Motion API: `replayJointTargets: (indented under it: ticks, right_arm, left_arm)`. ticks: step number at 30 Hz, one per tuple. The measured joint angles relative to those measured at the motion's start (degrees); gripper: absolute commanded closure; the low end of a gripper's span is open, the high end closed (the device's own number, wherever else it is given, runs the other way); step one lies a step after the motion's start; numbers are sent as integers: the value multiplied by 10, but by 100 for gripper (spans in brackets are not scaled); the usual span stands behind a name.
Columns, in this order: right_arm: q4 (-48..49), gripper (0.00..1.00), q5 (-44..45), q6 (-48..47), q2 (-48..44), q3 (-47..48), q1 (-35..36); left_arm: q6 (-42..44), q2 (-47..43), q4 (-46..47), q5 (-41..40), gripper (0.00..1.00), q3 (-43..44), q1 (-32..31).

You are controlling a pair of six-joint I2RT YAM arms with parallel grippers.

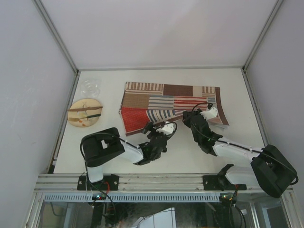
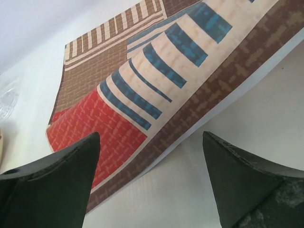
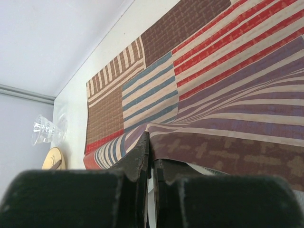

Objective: Set the dinner table for one person
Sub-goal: Flatten out the napkin at the center of the board.

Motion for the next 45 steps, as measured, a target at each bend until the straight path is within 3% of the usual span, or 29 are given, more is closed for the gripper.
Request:
replayJointTargets:
  ticks: [14, 37, 40, 45]
  right_arm:
    - [-31, 100, -5, -14, -36, 1, 1]
    - [-106, 100, -39, -71, -135, 1, 3]
    - [-108, 100, -40, -71, -135, 1, 5]
    - [-110, 100, -42, -71, -138, 1, 7]
  left_arm:
    - [43, 80, 120, 17, 4, 27, 15]
    - [66, 116, 167, 29, 3, 41, 39]
    - [71, 117, 177, 14, 7, 51, 39]
    - [97, 117, 200, -13, 26, 54, 39]
